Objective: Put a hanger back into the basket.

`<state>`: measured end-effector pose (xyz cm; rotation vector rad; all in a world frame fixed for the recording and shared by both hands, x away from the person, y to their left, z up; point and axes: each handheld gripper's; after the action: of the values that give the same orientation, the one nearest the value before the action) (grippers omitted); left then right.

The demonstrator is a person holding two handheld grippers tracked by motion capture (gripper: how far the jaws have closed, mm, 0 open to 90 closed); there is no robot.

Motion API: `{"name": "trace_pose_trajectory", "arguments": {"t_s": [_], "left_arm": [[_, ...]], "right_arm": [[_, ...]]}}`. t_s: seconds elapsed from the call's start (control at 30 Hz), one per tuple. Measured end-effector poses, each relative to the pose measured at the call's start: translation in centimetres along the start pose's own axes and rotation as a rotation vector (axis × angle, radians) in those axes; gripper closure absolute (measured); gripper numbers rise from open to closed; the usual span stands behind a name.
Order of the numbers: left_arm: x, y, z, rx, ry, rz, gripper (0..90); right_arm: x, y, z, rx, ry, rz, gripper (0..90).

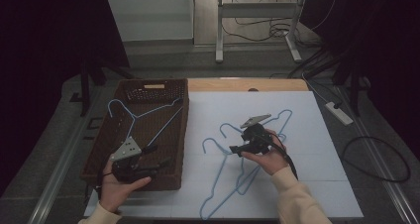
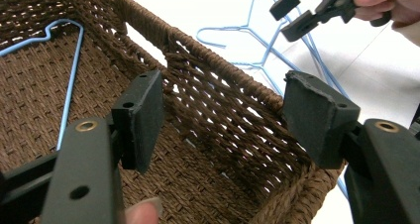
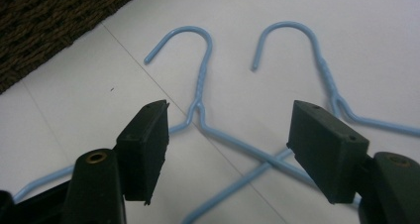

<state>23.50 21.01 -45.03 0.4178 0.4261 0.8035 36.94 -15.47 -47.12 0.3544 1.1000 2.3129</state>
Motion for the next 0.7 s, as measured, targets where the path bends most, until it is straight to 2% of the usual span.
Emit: {"name": "trace_pose_trajectory", "arguments": {"t_s": [0.07, 0.3, 0.4, 0.63, 0.7], "left_arm": [[0.0, 0.0, 0.0, 0.003, -0.001, -0.002, 33.8], [-0.1, 0.0, 0.0, -0.002, -0.004, 0.003, 33.9], [-0.1, 0.0, 0.0, -0.004, -0.002, 0.005, 33.9], [-0.1, 0.0, 0.0, -0.003, -0.004, 0.002, 33.7], [0.0, 0.0, 0.0, 0.0, -0.005, 0.001, 33.6]], "right_arm": [[0.1, -0.7, 0.3, 0.018, 0.001, 0.011, 34.8], [0.8, -2.7, 1.8, 0.073, 0.021, 0.004, 38.6], [1.2, -4.0, 2.6, 0.125, 0.032, -0.008, 40.2], [1.4, -5.6, 3.0, 0.183, 0.043, -0.005, 42.5], [1.4, -6.1, 3.2, 0.206, 0.039, -0.023, 43.8]]}}
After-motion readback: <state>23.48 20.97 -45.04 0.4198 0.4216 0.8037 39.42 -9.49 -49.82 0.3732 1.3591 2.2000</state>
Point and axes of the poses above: each handheld gripper's, and its own axes: y roughly backward along the jaws, z roughly out of its top, x roughly to its left, and after that the axes turned 5 degrees about y, right-handed
